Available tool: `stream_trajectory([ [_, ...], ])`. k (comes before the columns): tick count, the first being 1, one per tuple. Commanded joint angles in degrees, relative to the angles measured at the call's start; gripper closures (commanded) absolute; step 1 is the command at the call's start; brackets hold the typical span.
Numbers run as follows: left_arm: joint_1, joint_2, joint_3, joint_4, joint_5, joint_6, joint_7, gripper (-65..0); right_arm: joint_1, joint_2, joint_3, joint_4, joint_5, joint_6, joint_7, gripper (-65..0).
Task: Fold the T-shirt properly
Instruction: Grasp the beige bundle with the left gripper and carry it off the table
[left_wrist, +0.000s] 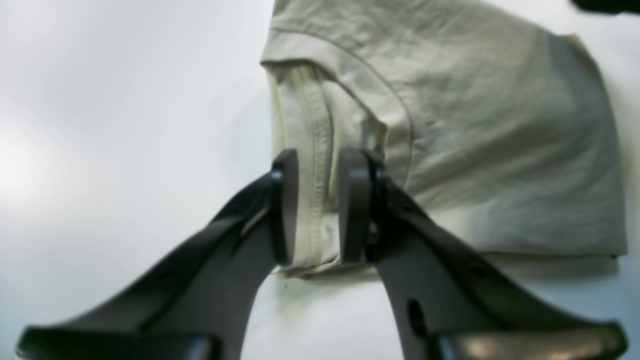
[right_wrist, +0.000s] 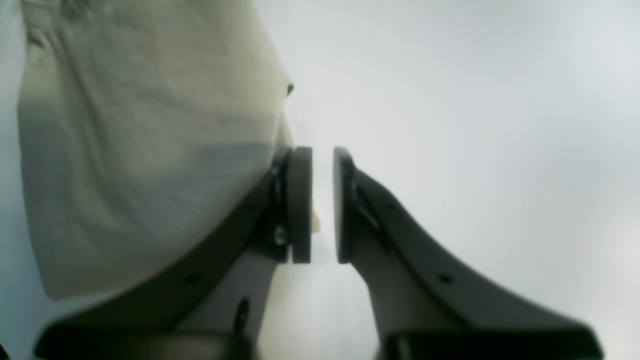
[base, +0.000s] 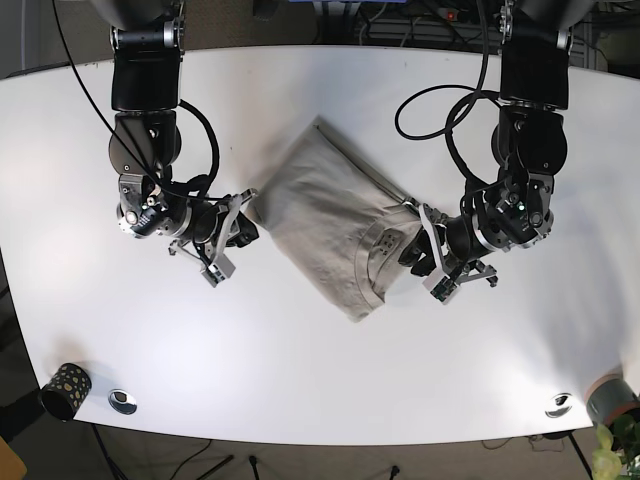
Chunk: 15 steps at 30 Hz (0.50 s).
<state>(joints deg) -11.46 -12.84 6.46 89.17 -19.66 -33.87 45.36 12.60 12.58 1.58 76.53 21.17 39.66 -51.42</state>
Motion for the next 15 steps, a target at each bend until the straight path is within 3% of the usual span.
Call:
stream_trajectory([
  [1, -0.4, -0.2, -0.4, 1.3, -0.8, 0.1, -1.2, -12.8, 0.9, 0.6, -1.5, 0.3, 0.9, 0.34, 2.0, -6.0],
  [4, 0.5, 0.6, -0.4, 1.3, -0.9, 2.2, -1.2, -18.5, -1.1, 0.0, -4.6, 0.4, 0.9, 0.34, 2.2, -6.0],
  [7, 0.9, 2.1, -0.4, 1.4, -0.9, 7.7, -1.3, -27.8, -3.8, -0.4, -7.0, 2.7, 1.5, 0.34, 2.2, -5.9],
  [10, 0.9, 2.2, -0.3, 1.4, -1.0, 11.8, -1.5, -32.9, -7.0, -2.8, -8.7, 6.9, 1.0, 0.34, 1.9, -5.9],
  [15, 0.9, 4.4, -0.3, 1.5, -0.9, 15.5, -1.5, -35.6, -11.4, -7.0, -13.8, 13.1, 1.0, 0.34, 0.0, -5.9],
])
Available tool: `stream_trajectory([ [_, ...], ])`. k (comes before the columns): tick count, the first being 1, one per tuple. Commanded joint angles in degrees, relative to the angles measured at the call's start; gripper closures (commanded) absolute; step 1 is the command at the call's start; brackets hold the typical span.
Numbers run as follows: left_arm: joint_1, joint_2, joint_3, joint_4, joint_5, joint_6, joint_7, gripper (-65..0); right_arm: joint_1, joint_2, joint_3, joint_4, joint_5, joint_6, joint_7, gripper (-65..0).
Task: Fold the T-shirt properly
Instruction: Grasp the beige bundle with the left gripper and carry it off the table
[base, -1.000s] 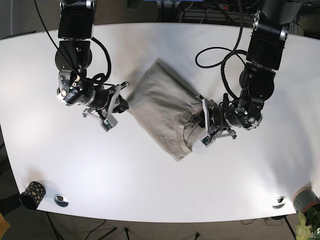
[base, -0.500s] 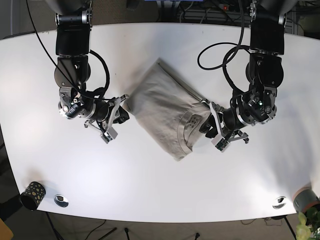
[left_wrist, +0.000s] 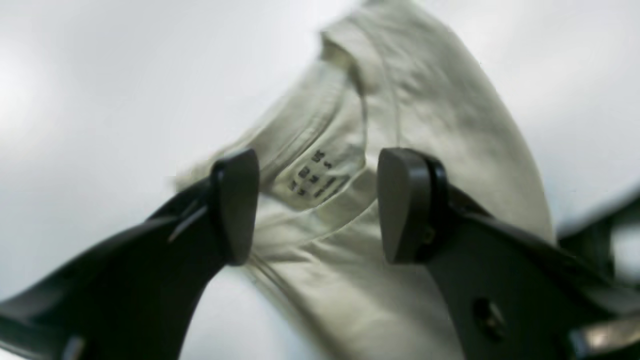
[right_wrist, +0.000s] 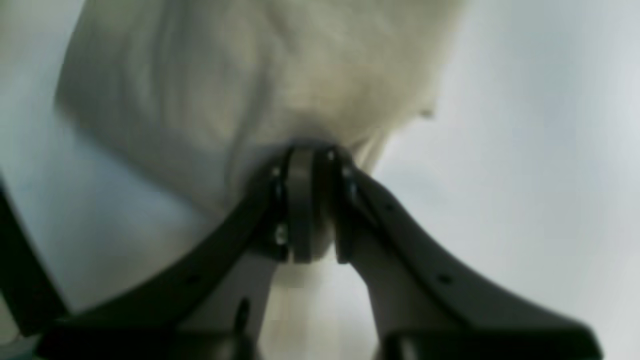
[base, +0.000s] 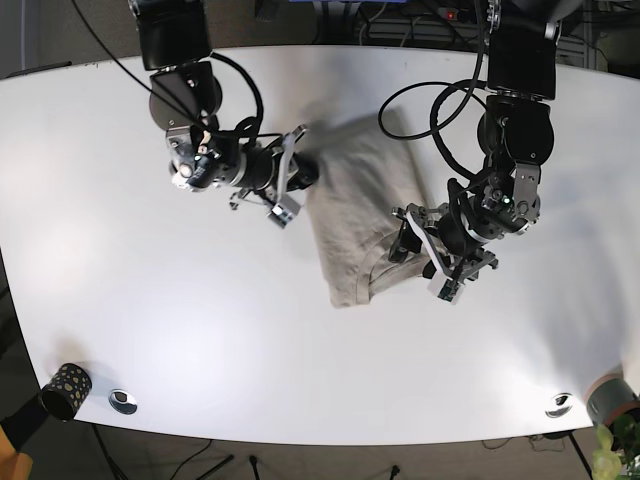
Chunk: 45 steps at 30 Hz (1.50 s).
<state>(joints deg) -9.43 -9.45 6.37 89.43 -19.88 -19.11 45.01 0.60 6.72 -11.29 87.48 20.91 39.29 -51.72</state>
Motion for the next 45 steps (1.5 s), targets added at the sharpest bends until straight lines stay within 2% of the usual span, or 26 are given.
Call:
stream_trajectory([
  [1, -1.2, 1.6, -0.2, 1.3, -0.6, 1.4, -1.2, -35.7, 0.1, -2.0, -2.8, 3.0, 1.3, 0.71, -0.2, -5.9],
  [6, -1.2, 2.6, 0.1, 1.4, -0.6, 3.2, -1.3, -35.8, -0.7, -4.6, -9.3, 6.0, 1.5, 0.71, -1.2, -5.9],
  [11, -1.2, 2.6, 1.8, 1.1, -0.3, 5.4, -2.2, -35.8, -0.6, -4.4, -6.6, 7.2, 1.8, 0.71, -1.2, -5.9],
  [14, -0.4, 2.6, 5.1, 1.0, 3.3, 6.9, -6.5, -35.8, -0.5, -3.4, -3.5, 7.1, 1.8, 0.71, -1.3, -5.9],
  [16, 1.7, 2.6, 7.6, 0.8, 8.1, 7.1, -10.9, -35.8, -0.5, -2.7, -1.3, 7.0, 1.9, 0.71, -1.3, -5.9],
  [19, 3.8, 2.6, 10.0, -0.7, 13.0, 7.0, -15.7, -35.8, -0.5, -2.3, 1.3, 7.0, 1.9, 0.71, -1.3, -5.9],
  [22, 6.1, 2.6, 10.9, -3.0, 15.2, 7.2, -19.7, -35.8, -0.5, -1.7, 3.2, 7.0, 1.9, 0.71, -1.3, -5.9],
  [28, 9.7, 2.1, 9.9, -9.9, 15.4, 7.3, -27.1, -35.8, -0.6, -0.9, 4.6, 7.0, 1.9, 0.71, -1.4, -5.9],
  [33, 9.5, 2.2, 6.0, -20.4, 15.3, 7.1, -27.9, -35.6, -0.8, -1.0, 6.8, 7.0, 1.9, 0.71, -1.4, -5.9],
  [36, 9.5, 1.7, 3.7, -22.1, 15.3, 6.9, -27.8, -35.6, -0.6, -1.0, 8.1, 7.2, 1.9, 0.71, -2.3, -5.9],
  [40, 9.8, -1.8, 2.0, -22.4, 15.1, 6.9, -27.7, -35.7, -0.5, -1.0, 9.5, 7.2, 1.9, 0.71, -3.6, -5.9],
  [45, 10.5, -9.2, 1.8, -23.7, 14.9, 6.9, -27.3, -35.7, -0.5, -0.6, 9.5, 8.3, 1.8, 0.71, -3.8, -5.9],
])
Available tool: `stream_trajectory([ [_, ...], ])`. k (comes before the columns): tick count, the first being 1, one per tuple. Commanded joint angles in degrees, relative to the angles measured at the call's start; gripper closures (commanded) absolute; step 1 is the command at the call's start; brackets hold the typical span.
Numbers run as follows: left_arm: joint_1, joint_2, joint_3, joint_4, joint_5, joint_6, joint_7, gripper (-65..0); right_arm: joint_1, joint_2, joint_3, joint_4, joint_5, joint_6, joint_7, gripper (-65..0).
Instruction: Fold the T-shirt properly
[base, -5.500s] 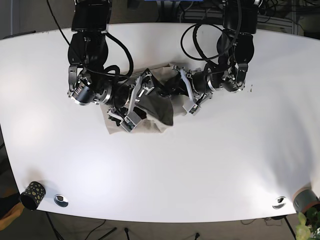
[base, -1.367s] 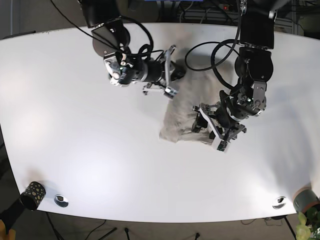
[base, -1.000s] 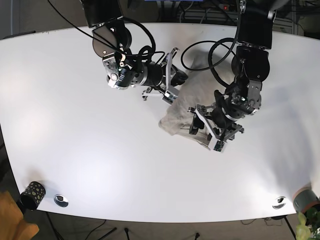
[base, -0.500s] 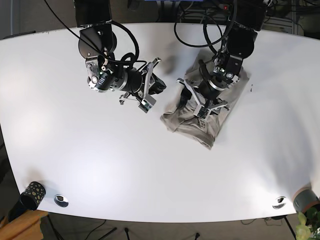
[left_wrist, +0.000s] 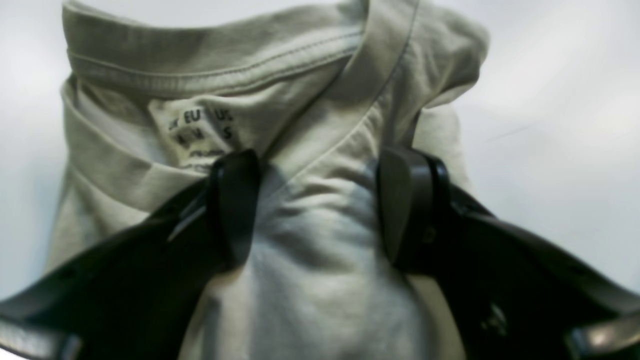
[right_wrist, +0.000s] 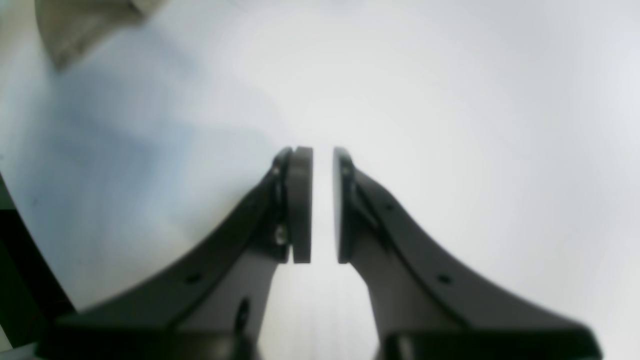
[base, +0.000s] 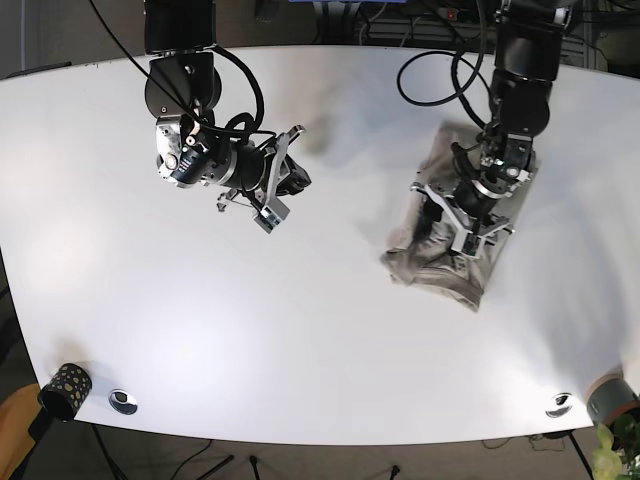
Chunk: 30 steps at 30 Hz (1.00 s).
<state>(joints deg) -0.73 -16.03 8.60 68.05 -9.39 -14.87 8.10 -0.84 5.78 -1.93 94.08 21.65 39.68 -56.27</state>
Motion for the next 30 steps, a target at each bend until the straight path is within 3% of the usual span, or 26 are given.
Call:
stream_trajectory([
  [1, 1.9, -4.2, -0.4, -3.2, 4.4, 2.6, 10.1, -35.7, 1.0, 0.3, 0.1, 1.8, 1.1, 0.32, 0.8, -5.9],
  [6, 0.6, -9.8, -3.1, -9.7, 4.4, 2.0, 10.6, -35.7, 0.6, 0.3, 0.1, 3.4, 1.0, 0.32, 0.8, -5.9],
  [13, -4.9, -13.6, -13.7, -22.7, 4.7, -9.3, 10.5, -35.6, 0.5, 0.2, 0.0, 5.1, 1.0, 0.32, 0.8, -5.9],
  [17, -7.8, -16.3, -17.9, -27.1, 4.8, -12.8, 10.4, -35.6, 0.5, 0.3, 0.0, 5.5, 1.0, 0.32, 0.8, -5.9],
  [30, -10.0, -29.3, -19.5, -30.7, 4.4, -14.2, 9.4, -35.7, -0.6, 1.7, 0.1, 8.8, 1.1, 0.32, 0.8, -5.9],
])
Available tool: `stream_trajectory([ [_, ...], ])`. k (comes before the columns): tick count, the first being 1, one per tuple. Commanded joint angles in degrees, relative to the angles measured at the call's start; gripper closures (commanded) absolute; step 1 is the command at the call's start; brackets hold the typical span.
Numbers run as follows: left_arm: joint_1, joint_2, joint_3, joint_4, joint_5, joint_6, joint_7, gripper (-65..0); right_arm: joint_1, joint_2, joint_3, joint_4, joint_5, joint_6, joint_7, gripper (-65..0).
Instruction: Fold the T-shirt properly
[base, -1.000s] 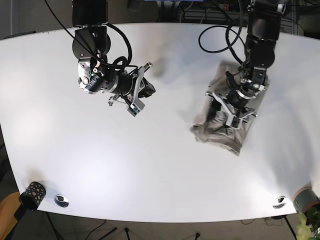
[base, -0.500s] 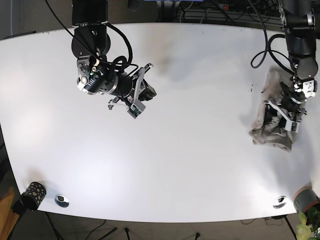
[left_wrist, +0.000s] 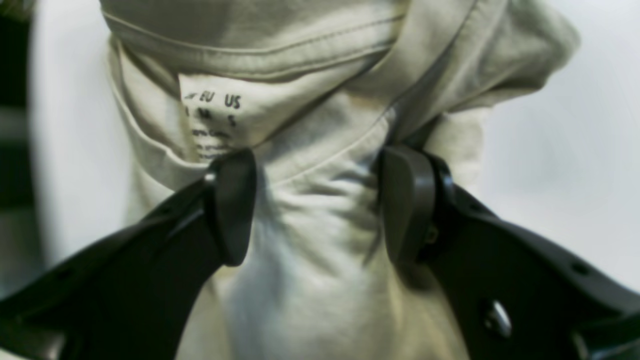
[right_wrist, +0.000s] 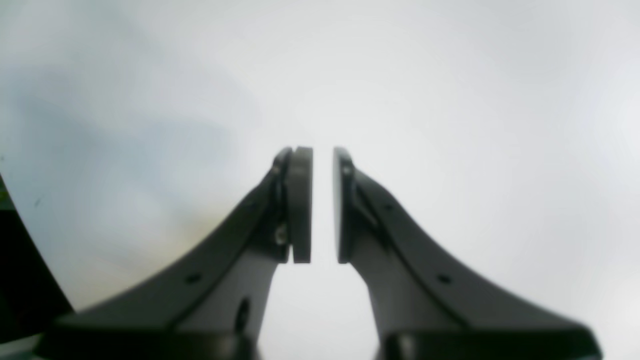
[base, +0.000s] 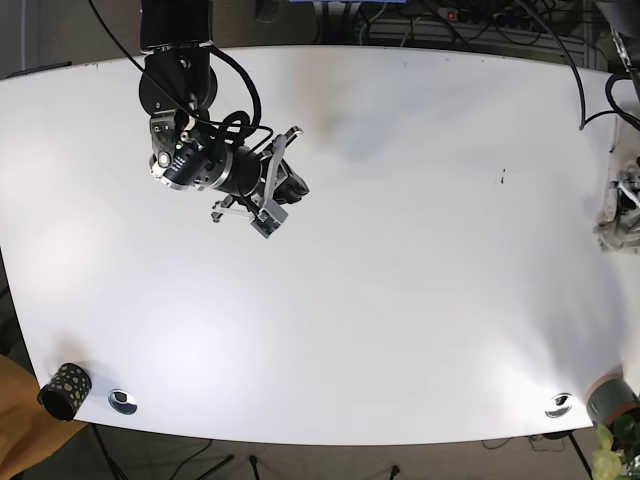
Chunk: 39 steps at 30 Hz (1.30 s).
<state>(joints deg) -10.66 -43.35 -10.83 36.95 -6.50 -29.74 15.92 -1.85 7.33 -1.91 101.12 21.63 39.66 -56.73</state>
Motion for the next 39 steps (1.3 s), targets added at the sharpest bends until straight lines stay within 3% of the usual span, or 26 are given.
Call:
stream_trajectory([
  [1, -0.1, -2.6, 0.0, 0.5, 1.5, 0.3, 1.1, -35.7, 0.4, 0.1, 0.1, 2.5, 0.9, 0.34, 1.2, -5.9],
  [5, -0.3, -4.1, -0.2, 2.3, 1.4, -3.8, -0.8, -35.4, 0.3, 0.0, -0.2, 3.6, 0.9, 0.34, 1.2, -5.9],
  [9, 0.1, -3.6, -2.7, 11.6, 1.4, -4.2, -0.8, -35.4, 0.3, 0.3, 0.0, 3.7, 0.6, 0.34, 1.5, -5.9],
  [16, 2.6, 2.3, -6.1, 24.2, 1.9, -4.1, -1.0, -35.3, 0.6, 2.9, 0.2, 3.5, -2.3, 0.34, 8.2, -5.9],
  [18, 2.6, 5.0, -6.2, 27.8, 2.0, -2.7, -1.2, -35.3, 0.3, 3.0, 0.2, 3.5, -6.6, 0.34, 12.2, -5.9],
  [24, 3.2, 16.2, -6.0, 34.7, 4.4, 10.9, -3.8, -35.4, 0.1, 2.8, 2.7, -0.6, -23.2, 0.34, 27.3, -5.9],
  [32, 7.9, 34.8, -6.0, 36.7, 16.5, 13.0, -21.9, -35.7, 0.4, 3.1, 13.3, -14.4, -25.0, 0.34, 51.8, -5.9],
  [35, 11.4, 40.4, -6.0, 37.3, 20.0, 13.0, -26.5, -35.7, -1.0, 4.6, 14.3, -18.9, -25.1, -4.19, 59.4, -5.9],
  [39, 17.0, 45.9, -6.0, 41.1, 20.5, 13.0, -27.7, -35.7, -3.9, 7.1, 14.3, -21.3, -24.2, -9.02, 63.8, -5.9],
])
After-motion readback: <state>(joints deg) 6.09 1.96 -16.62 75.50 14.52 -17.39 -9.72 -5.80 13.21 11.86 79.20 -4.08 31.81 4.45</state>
